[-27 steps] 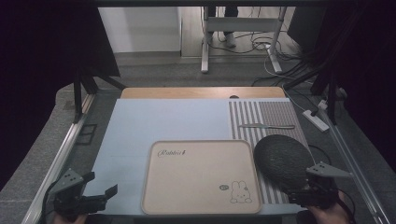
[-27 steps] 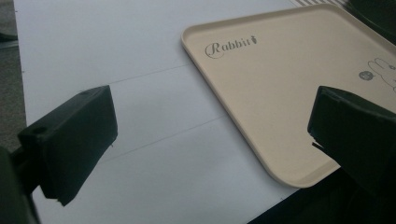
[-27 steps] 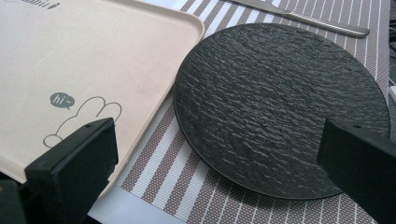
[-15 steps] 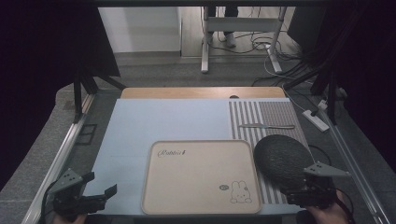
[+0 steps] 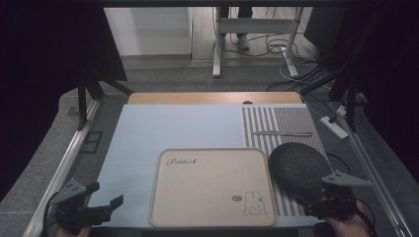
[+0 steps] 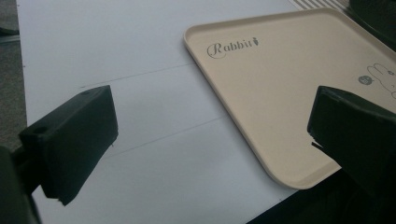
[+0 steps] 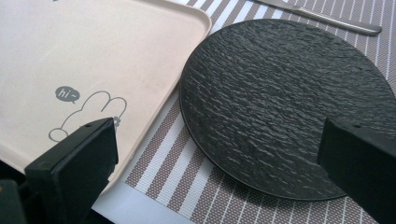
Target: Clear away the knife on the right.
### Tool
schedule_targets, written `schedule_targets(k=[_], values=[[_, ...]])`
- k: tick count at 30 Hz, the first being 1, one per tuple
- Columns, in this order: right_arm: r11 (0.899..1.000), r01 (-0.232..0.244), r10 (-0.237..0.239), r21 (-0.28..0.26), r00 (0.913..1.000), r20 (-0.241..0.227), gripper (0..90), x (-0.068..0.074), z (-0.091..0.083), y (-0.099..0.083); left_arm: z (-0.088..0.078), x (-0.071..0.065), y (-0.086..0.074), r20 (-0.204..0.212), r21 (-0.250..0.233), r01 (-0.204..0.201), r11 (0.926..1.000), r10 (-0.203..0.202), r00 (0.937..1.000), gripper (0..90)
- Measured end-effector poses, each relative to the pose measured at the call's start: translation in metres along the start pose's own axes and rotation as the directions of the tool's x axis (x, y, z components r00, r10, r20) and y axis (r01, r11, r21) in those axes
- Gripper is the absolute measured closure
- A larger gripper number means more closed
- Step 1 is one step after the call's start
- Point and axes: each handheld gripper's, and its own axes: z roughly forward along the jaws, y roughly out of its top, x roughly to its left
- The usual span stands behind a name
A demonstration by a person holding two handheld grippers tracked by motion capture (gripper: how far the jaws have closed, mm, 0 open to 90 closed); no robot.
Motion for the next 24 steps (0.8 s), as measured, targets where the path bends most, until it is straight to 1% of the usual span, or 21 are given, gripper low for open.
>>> schedule_targets(k=[7,10,13,20,24], values=[[1.0,0.013,-0.013,-0.007,0.9999,-0.009,0.0,0.0,0.003,0.008,0.0,0.0,0.0,-0.001,0.0,-0.003,1.0,0.003,1.0,1.7],[1.0,0.022,-0.022,-0.005,0.9996,-0.018,0.0,0.0,0.006,0.011,0.0,0.0,0.0,0.001,-0.003,0.0,1.0,0.0,1.0,1.7],[0.999,0.043,-0.043,0.011,0.9989,-0.019,0.0,0.0,0.014,0.014,-0.001,0.001,0.0,0.002,-0.006,0.007,1.0,-0.007,1.0,1.7],[0.998,0.054,-0.053,0.02,0.9982,-0.026,0.0,-0.005,0.023,0.019,-0.001,0.001,-0.001,0.001,-0.006,0.009,0.9999,-0.009,1.0,1.7],[0.999,0.043,-0.042,0.025,0.998,-0.047,0.0,-0.009,0.027,0.023,-0.001,0.001,-0.001,0.001,-0.006,0.009,0.9999,-0.009,1.0,1.8]])
